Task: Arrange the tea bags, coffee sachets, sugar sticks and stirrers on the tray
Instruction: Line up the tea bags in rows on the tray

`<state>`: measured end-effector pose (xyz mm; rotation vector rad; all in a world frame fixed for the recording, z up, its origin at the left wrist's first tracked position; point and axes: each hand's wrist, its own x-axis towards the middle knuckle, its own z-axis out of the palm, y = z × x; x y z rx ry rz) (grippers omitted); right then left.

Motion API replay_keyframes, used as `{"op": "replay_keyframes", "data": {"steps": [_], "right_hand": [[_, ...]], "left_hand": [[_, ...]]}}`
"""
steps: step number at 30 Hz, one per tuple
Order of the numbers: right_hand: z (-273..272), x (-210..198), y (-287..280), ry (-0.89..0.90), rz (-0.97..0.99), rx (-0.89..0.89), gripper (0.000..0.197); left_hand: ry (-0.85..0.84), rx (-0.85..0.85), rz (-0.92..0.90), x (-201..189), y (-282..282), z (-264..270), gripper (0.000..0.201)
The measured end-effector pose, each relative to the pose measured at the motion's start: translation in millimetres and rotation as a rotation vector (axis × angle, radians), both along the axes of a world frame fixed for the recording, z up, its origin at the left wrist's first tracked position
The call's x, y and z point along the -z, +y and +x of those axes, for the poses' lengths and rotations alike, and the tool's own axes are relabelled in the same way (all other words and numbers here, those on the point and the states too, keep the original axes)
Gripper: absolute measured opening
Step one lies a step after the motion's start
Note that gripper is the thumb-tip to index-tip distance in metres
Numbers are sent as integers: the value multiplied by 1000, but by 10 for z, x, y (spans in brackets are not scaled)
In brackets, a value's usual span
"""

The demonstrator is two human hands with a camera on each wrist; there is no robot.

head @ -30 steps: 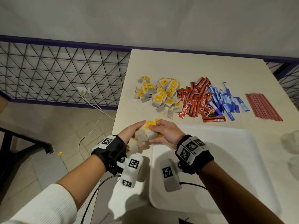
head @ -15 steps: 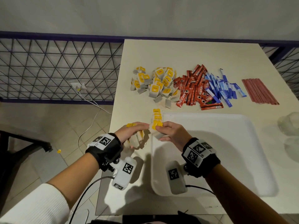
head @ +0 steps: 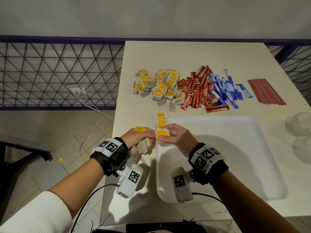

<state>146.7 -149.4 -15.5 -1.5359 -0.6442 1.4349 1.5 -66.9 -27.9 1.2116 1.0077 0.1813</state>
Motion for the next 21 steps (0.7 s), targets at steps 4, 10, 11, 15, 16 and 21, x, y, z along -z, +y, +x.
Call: {"op": "replay_keyframes", "data": {"steps": [4,10,11,15,16,21], "right_hand": [[29,-8,-3,22,2,-15,26],[81,34,13,-82,-33,-29,16],[91,36,15,-111,-45,-22,13],[139,41,-4,-240,-28,-66,12],[148,37,-10,-256,-21,-80,10],[168,33,-4,-253,-11,-118,7]], "left_hand": [[-1,41,7,9,-1,28,13],[-1,23,55,10,14,59,15],[5,32,56,12,17,63,13],[17,79,104,43,26,48,15],[20,91,118,29,28,35,12],[-30,93,148,-23,47,-12,21]]}}
